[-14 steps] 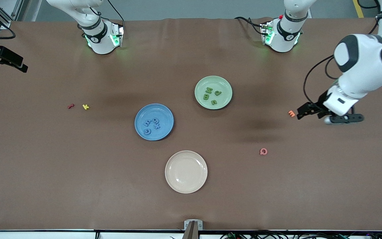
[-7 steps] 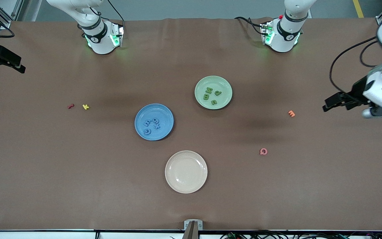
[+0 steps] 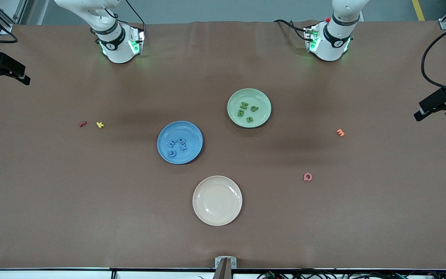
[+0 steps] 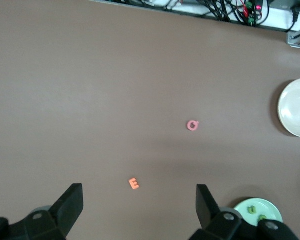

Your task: Sort letters by color into matching plates

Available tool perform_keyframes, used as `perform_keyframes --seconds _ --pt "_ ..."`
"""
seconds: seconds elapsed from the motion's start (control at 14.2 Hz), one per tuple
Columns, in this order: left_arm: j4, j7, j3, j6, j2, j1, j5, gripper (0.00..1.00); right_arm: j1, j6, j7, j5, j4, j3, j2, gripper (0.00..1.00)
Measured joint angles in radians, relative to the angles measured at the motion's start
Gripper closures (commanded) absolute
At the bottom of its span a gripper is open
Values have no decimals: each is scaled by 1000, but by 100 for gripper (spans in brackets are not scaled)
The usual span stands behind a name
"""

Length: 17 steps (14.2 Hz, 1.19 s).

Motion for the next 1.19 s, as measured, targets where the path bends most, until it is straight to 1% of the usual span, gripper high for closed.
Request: perform_keyframes --seconds 0.14,0.35,0.49,0.56,0.63,0.84,0.91,1.19 --pt "21 0 -6 -11 0 -3 36 1 0 -6 0 0 0 0 0 0" --pt "40 2 -6 -19 9 -25 42 1 0 -13 0 0 -1 0 0 0" --pt "59 2 20 -19 35 -76 42 1 0 -13 0 1 -1 1 0 0" --pt "68 2 55 -19 49 -118 43 1 0 -13 0 1 -1 2 0 0" --pt "74 2 108 -19 60 -173 43 1 0 -13 0 3 -2 4 0 0" --pt "84 3 343 -22 67 -390 45 1 0 -13 0 9 -2 7 0 0" --pt "88 3 404 -32 67 -451 45 1 0 -13 0 9 -2 7 0 0" --pt "94 3 614 -69 65 -675 46 1 0 -19 0 9 -2 7 0 0"
